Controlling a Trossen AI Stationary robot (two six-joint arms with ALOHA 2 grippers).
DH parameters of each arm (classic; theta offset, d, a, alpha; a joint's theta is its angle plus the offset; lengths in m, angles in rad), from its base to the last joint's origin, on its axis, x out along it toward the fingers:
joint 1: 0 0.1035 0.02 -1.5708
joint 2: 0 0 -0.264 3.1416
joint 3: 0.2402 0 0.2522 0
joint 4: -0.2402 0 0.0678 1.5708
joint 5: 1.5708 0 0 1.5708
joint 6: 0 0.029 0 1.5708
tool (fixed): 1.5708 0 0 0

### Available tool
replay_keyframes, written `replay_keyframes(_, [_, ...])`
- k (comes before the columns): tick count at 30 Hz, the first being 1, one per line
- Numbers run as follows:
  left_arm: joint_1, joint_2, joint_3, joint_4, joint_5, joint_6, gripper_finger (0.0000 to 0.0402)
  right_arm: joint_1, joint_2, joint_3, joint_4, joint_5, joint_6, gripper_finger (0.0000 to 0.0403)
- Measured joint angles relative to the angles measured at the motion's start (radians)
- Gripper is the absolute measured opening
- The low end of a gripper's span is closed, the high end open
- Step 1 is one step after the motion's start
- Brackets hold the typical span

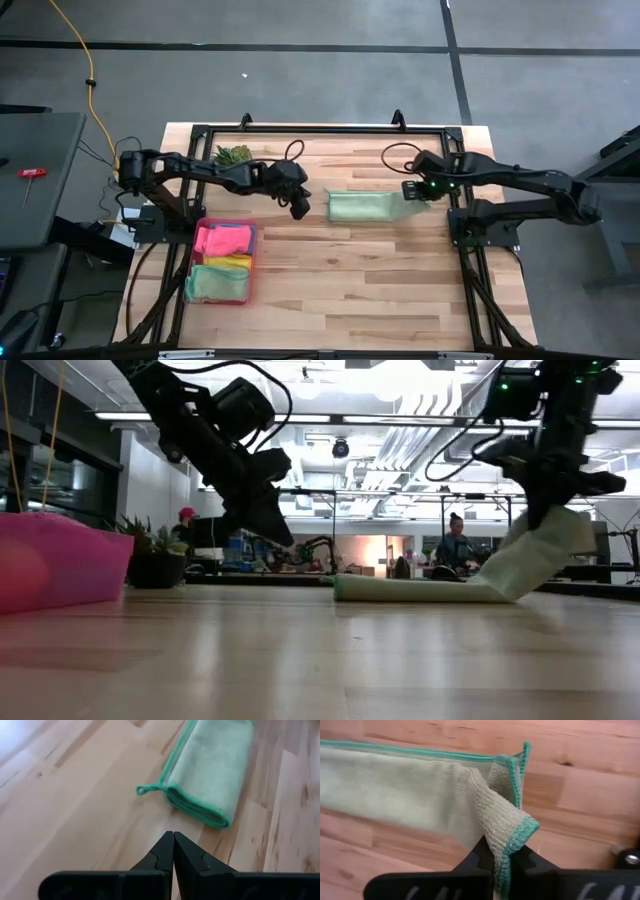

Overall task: Fold microfiber towels
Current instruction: Fold the green microfiber towel

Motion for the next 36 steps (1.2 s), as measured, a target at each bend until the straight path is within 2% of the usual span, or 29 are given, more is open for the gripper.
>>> replay_keyframes(12, [-0.051,0.145,0.0,0.013,-0.006,0.0,0.0,0.095,0.22,0.154,0.109,-0.02,0.004,0.0])
replay_keyframes(18, [-0.066,0.2,0.002,0.029,-0.045,0.001,0.0,0.143,0.303,0.199,0.186,-0.023,0.016,0.0])
replay_keyframes(29, [-0.074,0.216,-0.001,0.133,-0.071,0.217,0.0,0.207,0.441,0.234,0.39,-0.042,0.066,0.0])
replay_keyframes(36, [-0.073,0.216,-0.001,0.155,-0.071,0.262,0.0,0.212,0.511,0.234,0.492,-0.044,0.105,0.0])
